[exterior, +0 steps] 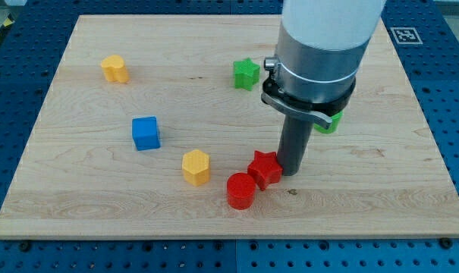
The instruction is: Slide blue triangle to the top center
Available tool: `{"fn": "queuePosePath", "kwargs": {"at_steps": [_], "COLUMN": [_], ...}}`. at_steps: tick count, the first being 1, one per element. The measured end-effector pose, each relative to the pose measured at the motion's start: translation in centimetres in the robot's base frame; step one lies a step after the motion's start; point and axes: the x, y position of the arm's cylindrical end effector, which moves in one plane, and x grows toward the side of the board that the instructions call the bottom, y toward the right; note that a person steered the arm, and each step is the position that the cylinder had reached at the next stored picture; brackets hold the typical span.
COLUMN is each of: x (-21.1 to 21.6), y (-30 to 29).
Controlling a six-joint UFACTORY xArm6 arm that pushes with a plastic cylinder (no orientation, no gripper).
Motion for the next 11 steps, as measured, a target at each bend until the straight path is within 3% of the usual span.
{"fn": "queuePosePath", "kwargs": {"at_steps": [2,4,6,8,11], "x": [0.0,0.0,-0.1,-3.7,-7.6], "y": [-1.3,7.6,7.7,3.7,2.4]}}
